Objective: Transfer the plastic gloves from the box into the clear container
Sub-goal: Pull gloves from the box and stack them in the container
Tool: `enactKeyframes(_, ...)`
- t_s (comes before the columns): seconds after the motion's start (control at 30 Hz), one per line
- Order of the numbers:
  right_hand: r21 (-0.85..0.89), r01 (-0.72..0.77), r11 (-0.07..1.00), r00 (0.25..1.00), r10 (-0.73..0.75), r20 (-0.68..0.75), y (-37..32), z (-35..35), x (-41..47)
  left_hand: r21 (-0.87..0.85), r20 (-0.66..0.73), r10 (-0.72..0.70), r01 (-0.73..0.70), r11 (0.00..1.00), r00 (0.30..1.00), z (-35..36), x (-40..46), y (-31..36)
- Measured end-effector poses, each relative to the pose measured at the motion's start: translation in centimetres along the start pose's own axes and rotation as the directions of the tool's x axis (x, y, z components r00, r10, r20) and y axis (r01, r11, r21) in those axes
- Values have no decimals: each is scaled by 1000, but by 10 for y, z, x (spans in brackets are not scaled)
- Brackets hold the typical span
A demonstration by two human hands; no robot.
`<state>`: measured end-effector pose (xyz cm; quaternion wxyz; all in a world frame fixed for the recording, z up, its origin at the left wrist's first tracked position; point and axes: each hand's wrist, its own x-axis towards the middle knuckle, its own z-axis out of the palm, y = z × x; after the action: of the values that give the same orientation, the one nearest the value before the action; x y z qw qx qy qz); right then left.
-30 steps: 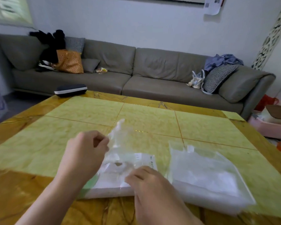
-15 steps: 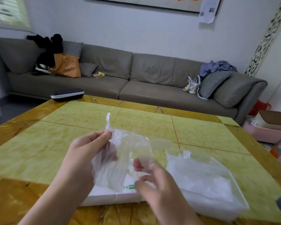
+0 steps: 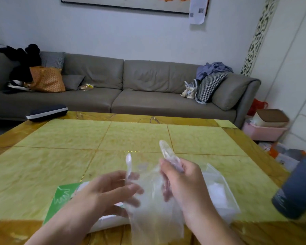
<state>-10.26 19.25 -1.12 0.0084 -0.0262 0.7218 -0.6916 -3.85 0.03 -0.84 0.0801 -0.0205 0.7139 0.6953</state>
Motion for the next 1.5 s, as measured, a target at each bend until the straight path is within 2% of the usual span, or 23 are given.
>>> enactKeyframes(0.03, -43, 4, 999, 1000, -4, 15, 1, 0, -1, 46, 15, -27, 26, 999, 1000, 6, 0, 0)
enactKeyframes(0.1, -110, -14, 994, 998, 20, 55, 0, 0, -4, 70, -91, -18, 24, 997, 996, 20, 6, -4)
enactKeyframes(0.17, -102, -81, 991, 986, 95, 138, -1, -2, -4, -3, -235, 27, -28, 1000, 972, 33, 13, -9)
enactKeyframes(0.27, -94, -180, 979, 919, 201, 339, -4, -11, -2, -181, -377, 62, -139, 974, 924, 38, 20, -10)
enactKeyframes(0.37, -173, -86, 981, 921, 145, 361, -3, -25, 2, -251, -466, 69, -207, 946, 882, 29, 18, -7)
enactKeyframes(0.43, -169, -56, 984, 935, 111, 336, -2, -33, 7, -293, -487, 56, -224, 930, 871, 23, 16, -6)
enactKeyframes(0.63, 0, -120, 993, 949, 115, 294, -5, -41, 12, -365, -506, 36, -252, 896, 862, 13, 14, -5)
enactKeyframes(0.73, -41, -133, 990, 930, 139, 339, -8, -44, 12, -298, -462, 63, -222, 928, 885, 10, 14, -5)
enactKeyframes(0.83, -69, -137, 988, 918, 153, 366, -10, -50, 11, -202, -496, 93, -219, 955, 864, 5, 15, -6)
enactKeyframes(0.97, -61, -137, 989, 913, 150, 379, -10, -57, 14, -255, -538, 79, -251, 934, 839, 2, 15, -5)
enactKeyframes(1.17, 165, -263, 951, 922, 197, 332, -6, -60, 17, -324, -547, 105, -326, 888, 830, 9, 14, -3)
enactKeyframes(1.27, 242, -169, 955, 977, 130, 170, -8, -66, 19, -346, -513, 134, -347, 872, 848, 11, 11, 0)
enactKeyframes(1.37, 184, -29, 982, 997, 42, -68, -9, -80, 30, -292, -439, 175, -324, 900, 881, 17, 11, 1)
enactKeyframes(1.43, 90, 11, 996, 994, -1, -110, -3, -93, 40, -220, -372, 198, -293, 931, 907, 23, 11, 2)
enactKeyframes(1.5, -49, -1, 999, 997, -3, -77, 4, -105, 48, -68, -355, 261, -303, 951, 898, 27, 11, 2)
